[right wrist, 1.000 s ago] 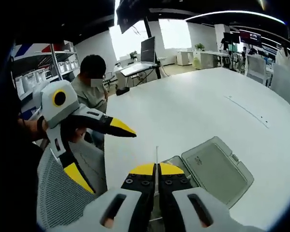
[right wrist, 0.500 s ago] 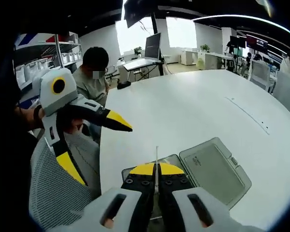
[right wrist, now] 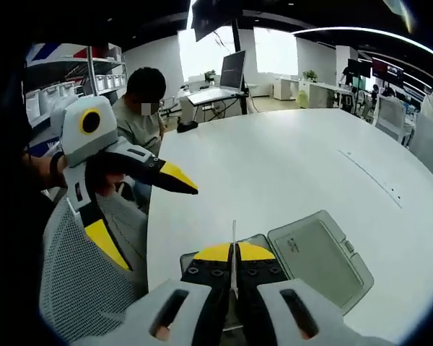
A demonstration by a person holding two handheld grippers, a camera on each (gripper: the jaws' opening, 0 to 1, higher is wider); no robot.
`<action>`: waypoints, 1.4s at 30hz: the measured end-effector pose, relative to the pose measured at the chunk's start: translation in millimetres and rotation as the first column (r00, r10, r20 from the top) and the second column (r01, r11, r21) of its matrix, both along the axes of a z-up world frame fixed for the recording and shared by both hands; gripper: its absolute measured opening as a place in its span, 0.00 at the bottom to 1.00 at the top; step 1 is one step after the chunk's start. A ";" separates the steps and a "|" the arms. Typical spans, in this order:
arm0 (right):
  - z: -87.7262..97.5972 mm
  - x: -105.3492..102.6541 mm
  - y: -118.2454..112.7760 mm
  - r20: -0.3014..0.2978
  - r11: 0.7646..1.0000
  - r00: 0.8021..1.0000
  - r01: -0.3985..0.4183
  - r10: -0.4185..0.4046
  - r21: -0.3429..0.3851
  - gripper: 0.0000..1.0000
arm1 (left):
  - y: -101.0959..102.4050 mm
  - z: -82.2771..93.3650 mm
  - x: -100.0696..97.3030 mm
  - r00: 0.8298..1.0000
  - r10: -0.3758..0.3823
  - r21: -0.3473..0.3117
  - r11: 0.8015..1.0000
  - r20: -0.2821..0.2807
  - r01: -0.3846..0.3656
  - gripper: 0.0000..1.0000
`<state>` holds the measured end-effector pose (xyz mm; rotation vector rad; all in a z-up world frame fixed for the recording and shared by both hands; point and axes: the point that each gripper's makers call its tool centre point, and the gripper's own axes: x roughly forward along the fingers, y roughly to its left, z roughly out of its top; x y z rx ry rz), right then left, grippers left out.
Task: Insert the divider into the dual guide fixture by aligning both edges with the guide slots and pushing it downward to the bottom, including one-sided entry, uneven engagement, binding, and posture correction.
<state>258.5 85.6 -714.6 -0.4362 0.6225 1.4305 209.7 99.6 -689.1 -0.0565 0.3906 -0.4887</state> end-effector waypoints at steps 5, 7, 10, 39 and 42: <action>-6.0 -4.7 -0.9 0.006 0.999 0.999 -0.031 0.031 -0.007 0.00 | 1.0 -0.9 0.1 1.000 0.004 -0.003 1.000 -0.004 -0.004 0.64; -5.2 -2.9 -0.3 0.016 1.000 0.999 -0.028 0.028 0.002 0.00 | 1.7 -0.5 0.4 1.000 0.008 -0.011 1.000 -0.004 -0.008 0.63; -4.7 -2.0 0.2 0.015 1.000 1.000 -0.027 0.027 0.008 0.00 | 0.1 2.1 0.9 1.000 0.005 -0.024 1.000 0.006 -0.004 0.64; -8.0 -5.8 2.8 0.011 0.998 0.999 -0.048 0.047 0.045 0.00 | -1.0 -2.8 -0.3 1.000 -0.002 -0.016 1.000 -0.018 0.001 0.63; -10.3 -11.5 0.5 0.044 0.995 0.995 -0.095 0.094 0.007 0.00 | -0.5 -2.6 0.0 1.000 0.004 -0.021 1.000 -0.021 -0.004 0.63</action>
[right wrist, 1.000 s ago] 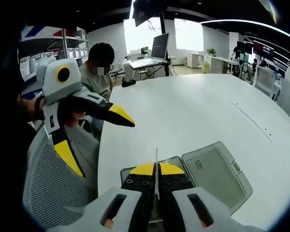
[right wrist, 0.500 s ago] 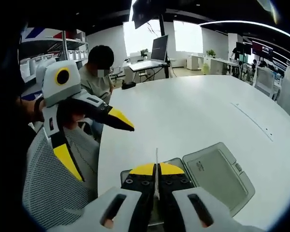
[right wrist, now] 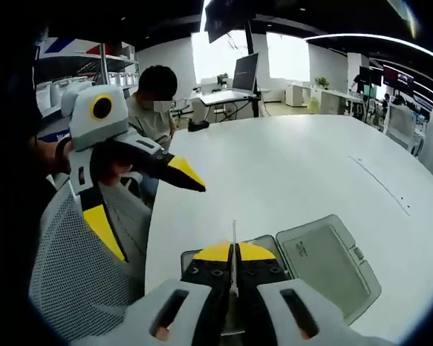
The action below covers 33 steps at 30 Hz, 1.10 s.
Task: Insert the divider into the dual guide fixture by aligning both edges with the guide slots and pushing it downward to the bottom, including one-sided entry, uneven engagement, binding, and posture correction.
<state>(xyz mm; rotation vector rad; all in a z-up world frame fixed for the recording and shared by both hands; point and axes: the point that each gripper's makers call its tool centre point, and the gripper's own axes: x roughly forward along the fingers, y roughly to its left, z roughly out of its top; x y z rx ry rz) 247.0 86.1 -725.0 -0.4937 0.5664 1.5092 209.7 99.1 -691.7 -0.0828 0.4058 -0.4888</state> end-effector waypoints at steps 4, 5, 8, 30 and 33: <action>-3.8 -1.6 -2.4 0.013 1.000 1.000 -0.019 0.019 -0.018 0.00 | 0.1 -1.2 -0.3 1.000 0.000 0.008 1.000 -0.005 0.000 0.62; -3.3 -1.4 -2.4 0.010 1.000 1.000 -0.018 0.018 -0.014 0.00 | -0.2 -1.3 -0.4 1.000 -0.001 0.008 1.000 -0.006 0.001 0.62; -3.7 -3.0 -2.2 0.017 0.999 0.999 -0.051 0.052 -0.016 0.00 | 0.9 -1.5 -0.2 1.000 0.003 0.008 1.000 -0.007 -0.003 0.62; -17.4 -5.5 0.9 0.054 0.981 0.983 -0.172 0.177 -0.087 0.00 | -1.3 -9.6 -1.6 0.999 -0.017 0.006 1.000 -0.040 0.017 0.62; -20.4 -5.5 1.6 0.049 0.979 0.982 -0.179 0.184 -0.096 0.00 | -1.0 -9.9 -1.9 0.999 -0.015 0.007 1.000 -0.043 0.015 0.62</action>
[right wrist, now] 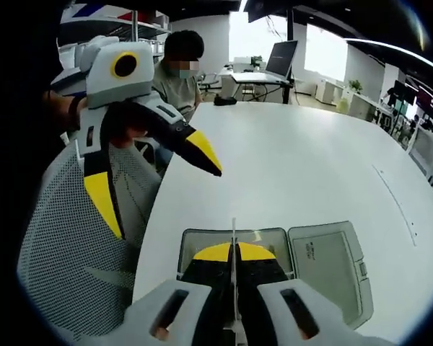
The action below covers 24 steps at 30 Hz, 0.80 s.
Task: Insert the divider into the dual guide fixture by aligning both edges with the guide slots and pushing it downward to the bottom, including one-sided entry, uneven engagement, binding, and posture correction.
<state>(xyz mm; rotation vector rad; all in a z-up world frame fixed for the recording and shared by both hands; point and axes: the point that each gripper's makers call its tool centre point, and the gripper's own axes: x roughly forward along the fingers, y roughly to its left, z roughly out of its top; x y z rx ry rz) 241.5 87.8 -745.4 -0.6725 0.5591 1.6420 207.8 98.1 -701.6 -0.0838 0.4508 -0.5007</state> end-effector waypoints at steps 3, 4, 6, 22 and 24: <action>-4.5 0.6 1.2 -0.002 1.000 1.000 -0.003 0.003 -0.017 0.00 | -0.4 0.2 -0.3 1.000 -0.001 0.002 1.000 0.001 0.001 0.62; -6.3 0.7 1.6 -0.006 1.000 1.000 -0.001 0.001 -0.027 0.00 | -0.4 0.0 -0.4 1.000 -0.001 0.004 1.000 0.000 0.001 0.62; -8.8 0.0 2.2 -0.003 0.999 1.000 0.000 0.000 -0.040 0.00 | -0.4 -0.4 -0.7 1.000 -0.003 0.008 1.000 -0.002 0.003 0.62; -25.4 1.4 2.4 0.007 0.982 0.999 0.032 -0.031 -0.185 0.00 | 0.7 1.5 -4.5 1.000 -0.025 0.051 0.998 0.005 0.024 0.64; -26.2 2.0 3.1 0.009 0.981 0.999 0.034 -0.033 -0.193 0.00 | 2.4 2.9 -4.6 1.000 -0.020 0.049 0.999 0.006 0.020 0.64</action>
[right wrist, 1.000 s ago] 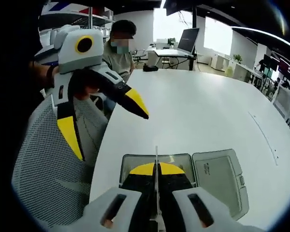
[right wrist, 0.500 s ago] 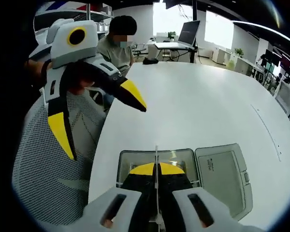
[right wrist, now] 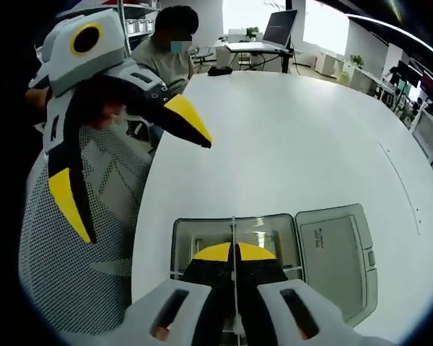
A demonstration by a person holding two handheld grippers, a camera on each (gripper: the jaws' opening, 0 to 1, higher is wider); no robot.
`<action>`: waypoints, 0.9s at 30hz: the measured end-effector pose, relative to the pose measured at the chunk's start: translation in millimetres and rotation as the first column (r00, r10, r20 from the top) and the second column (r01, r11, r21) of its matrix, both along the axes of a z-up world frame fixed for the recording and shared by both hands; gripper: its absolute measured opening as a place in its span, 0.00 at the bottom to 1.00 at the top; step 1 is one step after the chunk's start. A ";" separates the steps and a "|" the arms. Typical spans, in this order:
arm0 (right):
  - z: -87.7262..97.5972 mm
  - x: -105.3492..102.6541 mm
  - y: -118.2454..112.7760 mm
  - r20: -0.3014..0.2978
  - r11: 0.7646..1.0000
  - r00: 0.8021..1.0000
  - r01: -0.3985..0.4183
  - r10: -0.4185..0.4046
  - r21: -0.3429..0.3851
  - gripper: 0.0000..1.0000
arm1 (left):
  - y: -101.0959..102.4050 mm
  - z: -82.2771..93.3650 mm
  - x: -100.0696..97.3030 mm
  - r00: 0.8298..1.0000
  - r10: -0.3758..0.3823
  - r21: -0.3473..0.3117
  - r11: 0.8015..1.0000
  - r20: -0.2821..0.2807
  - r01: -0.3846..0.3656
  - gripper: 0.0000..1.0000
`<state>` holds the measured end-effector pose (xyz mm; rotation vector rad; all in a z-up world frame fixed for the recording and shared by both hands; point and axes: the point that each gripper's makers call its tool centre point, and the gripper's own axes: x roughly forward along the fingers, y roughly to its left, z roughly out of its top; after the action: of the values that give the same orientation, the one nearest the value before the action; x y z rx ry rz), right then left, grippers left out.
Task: Insert the divider into the dual guide fixture by aligning both edges with the guide slots and pushing it downward to the bottom, including one-sided entry, uneven engagement, binding, and posture correction.
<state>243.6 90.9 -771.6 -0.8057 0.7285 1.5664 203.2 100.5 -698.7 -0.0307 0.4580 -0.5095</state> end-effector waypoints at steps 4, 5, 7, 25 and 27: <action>-2.3 0.2 -0.7 0.009 1.000 1.000 -0.005 0.005 -0.023 0.00 | 1.0 0.1 -0.6 1.000 0.000 0.003 1.000 -0.002 0.000 0.64; -2.9 0.2 -0.7 0.015 1.000 1.000 -0.007 0.008 -0.029 0.00 | 1.3 0.2 -0.5 1.000 0.000 0.004 1.000 -0.001 0.000 0.64; -4.2 0.3 -0.6 0.025 0.999 1.000 -0.007 0.008 -0.043 0.00 | 0.7 0.4 -0.9 1.000 0.000 -0.001 1.000 -0.003 0.000 0.64; -5.5 1.3 -4.2 -0.015 0.996 0.998 0.060 -0.061 -0.062 0.00 | -0.8 6.1 -2.9 1.000 0.010 0.009 1.000 0.009 -0.010 0.63; -4.7 2.7 -6.2 -0.002 0.996 0.998 0.064 -0.064 -0.057 0.01 | -1.3 9.2 -4.1 1.000 0.014 0.009 1.000 0.013 -0.014 0.63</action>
<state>246.2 84.7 -776.3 -0.8136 0.7973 1.4958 199.2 99.3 -689.5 -0.0219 0.4471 -0.4936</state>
